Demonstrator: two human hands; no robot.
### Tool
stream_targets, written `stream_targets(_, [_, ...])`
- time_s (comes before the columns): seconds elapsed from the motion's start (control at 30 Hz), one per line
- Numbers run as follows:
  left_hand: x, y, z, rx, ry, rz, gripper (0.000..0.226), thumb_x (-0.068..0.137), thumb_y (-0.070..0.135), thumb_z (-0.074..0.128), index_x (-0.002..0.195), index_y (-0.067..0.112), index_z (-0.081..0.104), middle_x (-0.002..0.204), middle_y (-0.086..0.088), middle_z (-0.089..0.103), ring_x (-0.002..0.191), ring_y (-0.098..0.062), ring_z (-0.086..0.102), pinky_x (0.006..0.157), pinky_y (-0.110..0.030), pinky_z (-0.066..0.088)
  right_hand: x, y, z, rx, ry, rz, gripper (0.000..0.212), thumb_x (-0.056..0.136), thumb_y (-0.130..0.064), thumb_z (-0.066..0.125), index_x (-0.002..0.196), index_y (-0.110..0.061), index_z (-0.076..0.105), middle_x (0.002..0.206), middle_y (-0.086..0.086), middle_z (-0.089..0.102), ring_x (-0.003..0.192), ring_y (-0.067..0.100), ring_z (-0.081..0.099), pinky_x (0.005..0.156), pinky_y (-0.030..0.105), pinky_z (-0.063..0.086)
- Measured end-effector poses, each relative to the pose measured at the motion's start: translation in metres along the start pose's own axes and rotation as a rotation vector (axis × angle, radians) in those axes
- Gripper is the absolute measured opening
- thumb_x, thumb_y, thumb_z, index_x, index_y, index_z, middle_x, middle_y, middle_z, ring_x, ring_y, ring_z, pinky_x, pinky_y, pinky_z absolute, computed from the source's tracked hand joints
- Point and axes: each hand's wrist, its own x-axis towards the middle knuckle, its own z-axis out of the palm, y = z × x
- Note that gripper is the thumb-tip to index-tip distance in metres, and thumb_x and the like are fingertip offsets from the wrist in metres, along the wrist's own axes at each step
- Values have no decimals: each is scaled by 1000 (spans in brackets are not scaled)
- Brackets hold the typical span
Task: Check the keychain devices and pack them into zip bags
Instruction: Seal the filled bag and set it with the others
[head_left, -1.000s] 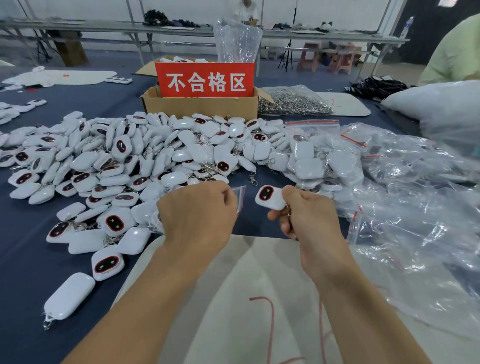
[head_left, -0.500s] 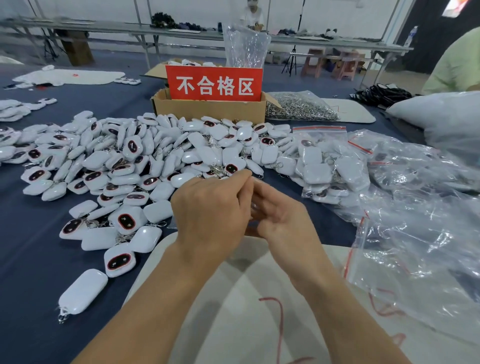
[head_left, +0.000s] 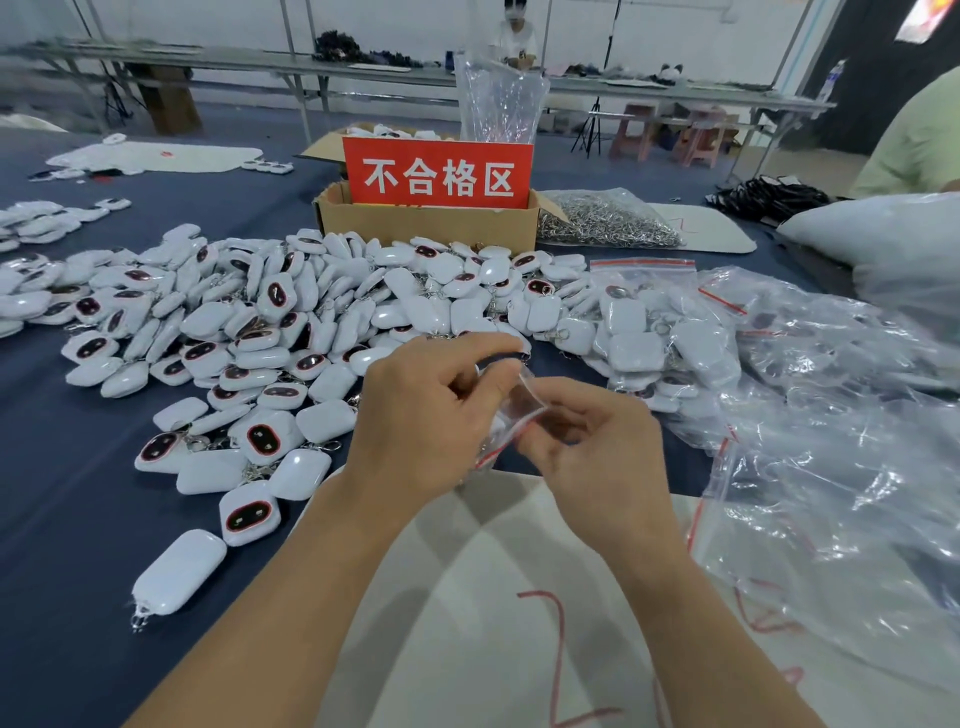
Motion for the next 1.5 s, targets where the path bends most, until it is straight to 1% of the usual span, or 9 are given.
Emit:
stream_targets(0.07, [2, 0, 0, -57, -23, -140, 37, 80, 45, 71, 116, 49, 66, 64, 7, 58, 56, -9, 50, 59, -16, 44, 0, 1, -1, 76, 101, 64, 30, 83, -1, 78, 88, -30, 83, 78, -10, 78, 75, 15, 74, 75, 29, 60])
stream_targets(0.23, [8, -5, -10, -343, -189, -237, 27, 73, 46, 75, 99, 42, 79, 60, 14, 56, 59, -5, 49, 61, -20, 44, 8, 0, -9, 317, 302, 152, 20, 86, -1, 76, 81, -19, 82, 79, -1, 80, 75, 17, 76, 75, 23, 58])
stream_targets(0.37, [11, -5, -10, -475, -357, -280, 51, 59, 18, 88, 104, 39, 79, 76, 12, 69, 74, -6, 63, 76, -20, 53, 14, -2, -20, 408, 425, 163, 32, 89, 2, 73, 71, -24, 80, 74, -4, 79, 69, 6, 72, 70, 15, 53])
stream_targets(0.63, [18, -4, -17, -648, 5, -413, 30, 66, 5, 81, 77, 33, 84, 71, 7, 75, 64, -6, 65, 68, -17, 53, 15, -10, -30, 373, 399, 57, 30, 89, -8, 79, 73, -33, 81, 64, -8, 73, 58, 5, 62, 60, 16, 51])
stream_targets(0.83, [19, -4, -14, -863, -55, -588, 29, 65, 9, 87, 87, 28, 85, 74, 5, 72, 70, -9, 63, 76, -19, 54, 14, -10, -32, 441, 348, 123, 24, 91, -10, 77, 71, -21, 77, 60, -5, 66, 57, 8, 54, 59, 18, 47])
stream_targets(1.0, [15, -4, -10, -832, -143, -706, 28, 57, 41, 85, 74, 19, 83, 68, 2, 67, 61, -10, 47, 67, -19, 47, 15, -6, -31, 510, 333, 225, 20, 94, -10, 72, 75, -13, 72, 61, -3, 61, 59, 13, 48, 60, 22, 42])
stream_targets(1.17, [15, -3, -7, -872, -100, -739, 32, 56, 40, 85, 78, 17, 84, 66, 1, 64, 60, -9, 46, 64, -15, 47, 15, -4, -31, 530, 312, 218, 32, 96, -7, 69, 65, -16, 67, 54, -1, 56, 52, 13, 44, 54, 22, 38])
stream_targets(1.37, [13, -1, -2, -803, 70, -737, 5, 78, 18, 82, 76, 14, 83, 59, 3, 60, 55, -8, 42, 59, -15, 45, 17, 0, -31, 496, 298, 203, 31, 96, -6, 68, 65, -10, 62, 51, 0, 54, 48, 12, 43, 52, 17, 38])
stream_targets(1.5, [11, 0, 2, -739, 90, -718, 17, 87, 13, 78, 73, 21, 84, 57, 7, 55, 54, -7, 41, 59, -14, 44, 17, 1, -29, 501, 296, 219, 40, 95, -3, 66, 58, -15, 58, 48, 1, 49, 46, 10, 38, 49, 17, 33])
